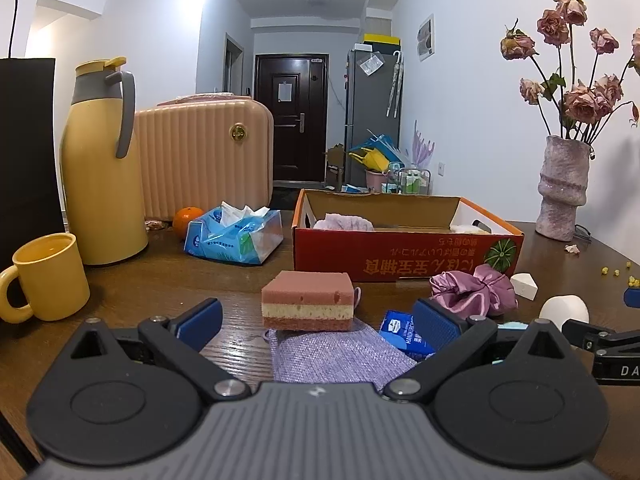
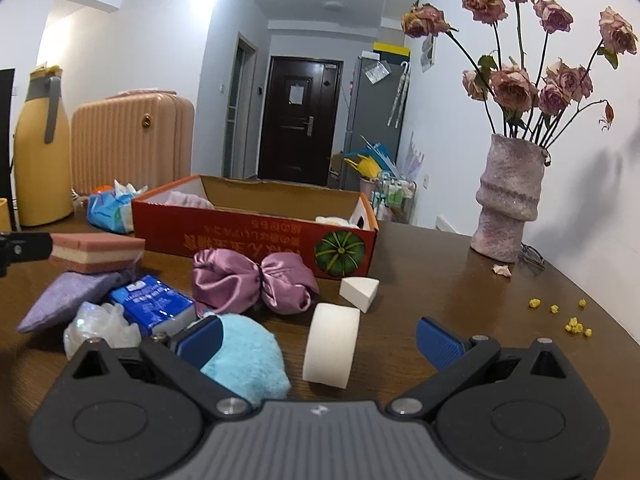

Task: Organize soft objects
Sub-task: 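Approach the pink sponge with the left gripper while the right gripper approaches the white foam roll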

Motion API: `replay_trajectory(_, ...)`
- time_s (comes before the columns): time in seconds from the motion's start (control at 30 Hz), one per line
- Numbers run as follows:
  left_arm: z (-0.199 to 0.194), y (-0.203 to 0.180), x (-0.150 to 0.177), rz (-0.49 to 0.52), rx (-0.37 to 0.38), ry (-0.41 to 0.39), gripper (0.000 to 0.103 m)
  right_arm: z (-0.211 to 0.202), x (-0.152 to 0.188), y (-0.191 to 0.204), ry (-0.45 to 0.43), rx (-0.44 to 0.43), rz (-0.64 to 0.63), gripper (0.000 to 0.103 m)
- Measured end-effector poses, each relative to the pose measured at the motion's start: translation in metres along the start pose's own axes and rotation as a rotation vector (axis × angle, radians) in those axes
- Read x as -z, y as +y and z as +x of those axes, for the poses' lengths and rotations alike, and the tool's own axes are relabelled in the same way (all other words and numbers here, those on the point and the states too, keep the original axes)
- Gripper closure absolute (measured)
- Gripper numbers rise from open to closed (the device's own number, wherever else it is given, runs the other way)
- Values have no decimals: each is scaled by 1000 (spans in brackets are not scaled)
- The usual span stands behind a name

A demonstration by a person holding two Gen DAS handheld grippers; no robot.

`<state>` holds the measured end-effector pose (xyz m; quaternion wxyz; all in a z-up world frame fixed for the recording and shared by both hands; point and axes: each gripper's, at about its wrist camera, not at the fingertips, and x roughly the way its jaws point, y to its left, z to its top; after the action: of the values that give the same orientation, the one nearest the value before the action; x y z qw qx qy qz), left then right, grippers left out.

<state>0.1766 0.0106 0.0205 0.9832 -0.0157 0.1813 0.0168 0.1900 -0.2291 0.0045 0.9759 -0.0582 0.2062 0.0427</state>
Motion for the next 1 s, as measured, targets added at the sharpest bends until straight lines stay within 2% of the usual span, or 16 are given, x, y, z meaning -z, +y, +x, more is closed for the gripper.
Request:
replay_trajectory(0.27, 2, -1, 0, 3, -8, 14, 0, 14, 4, -6, 69, 18, 25, 0)
replay_trajectory(0.47, 4, -1, 1, 4, -9, 25, 0, 27, 4, -19, 89, 50, 94, 0)
replay_trajectory(0.57, 5, -2, 1, 6, -12, 29, 0, 37, 5, -22, 92, 62, 111, 3)
replay_trajectory(0.67, 6, -2, 2, 6, -16, 33, 0, 44, 4, -17, 70, 77, 61, 8)
replay_trajectory(0.73, 7, -2, 2, 8, -19, 36, 0, 50, 3, -13, 72, 75, 25, 14)
replay_trajectory(0.83, 9, -3, 3, 9, -23, 44, 0, 60, 2, -13, 104, 51, 18, 32)
replay_trajectory(1.0, 13, -3, 5, 9, -28, 63, 0, 73, 2, -23, 149, 17, 50, 74)
